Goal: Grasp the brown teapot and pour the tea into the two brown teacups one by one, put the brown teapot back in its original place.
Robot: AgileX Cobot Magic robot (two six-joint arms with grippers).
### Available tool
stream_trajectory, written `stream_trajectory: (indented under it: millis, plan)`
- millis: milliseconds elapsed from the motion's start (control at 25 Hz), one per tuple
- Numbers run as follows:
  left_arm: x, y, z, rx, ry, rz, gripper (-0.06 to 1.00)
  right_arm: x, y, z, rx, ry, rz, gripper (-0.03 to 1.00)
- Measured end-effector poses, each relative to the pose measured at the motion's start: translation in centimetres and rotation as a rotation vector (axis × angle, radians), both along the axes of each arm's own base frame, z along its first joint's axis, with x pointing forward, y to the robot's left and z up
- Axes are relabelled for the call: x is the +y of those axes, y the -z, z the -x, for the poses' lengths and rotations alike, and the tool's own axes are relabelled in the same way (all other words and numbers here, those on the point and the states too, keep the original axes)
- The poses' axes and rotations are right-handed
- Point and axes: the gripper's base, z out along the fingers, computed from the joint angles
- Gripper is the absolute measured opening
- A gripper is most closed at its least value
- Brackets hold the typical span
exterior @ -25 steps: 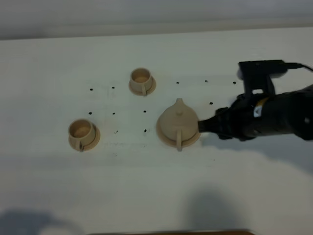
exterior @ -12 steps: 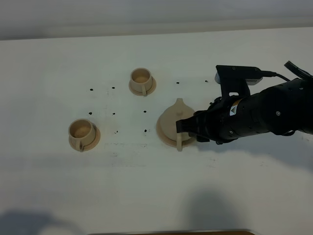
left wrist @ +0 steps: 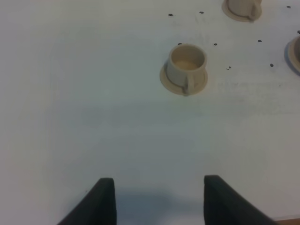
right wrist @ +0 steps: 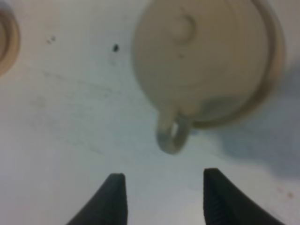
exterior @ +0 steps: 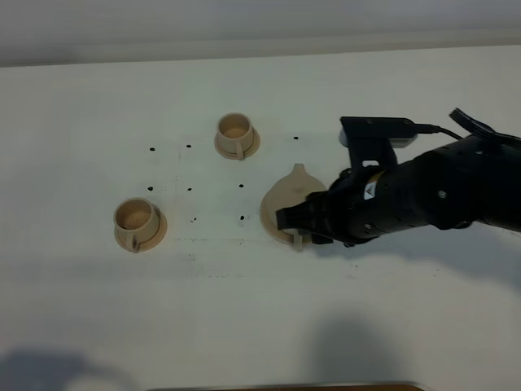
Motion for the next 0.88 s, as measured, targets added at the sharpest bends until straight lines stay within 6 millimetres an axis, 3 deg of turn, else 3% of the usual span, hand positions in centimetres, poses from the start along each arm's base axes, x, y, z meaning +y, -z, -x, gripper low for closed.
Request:
stream_trajectory:
  millis: [320, 880]
  plan:
    - [0.0, 0.0, 0.0, 0.0, 0.0, 0.0, 0.49, 1.8, 0.4, -1.4, 0.044, -0.034, 0.033, 0.37]
    - [0.0, 0.0, 0.0, -0.001, 0.0, 0.0, 0.49, 2.4, 2.3, -1.9, 0.126, 0.016, 0.036, 0.37]
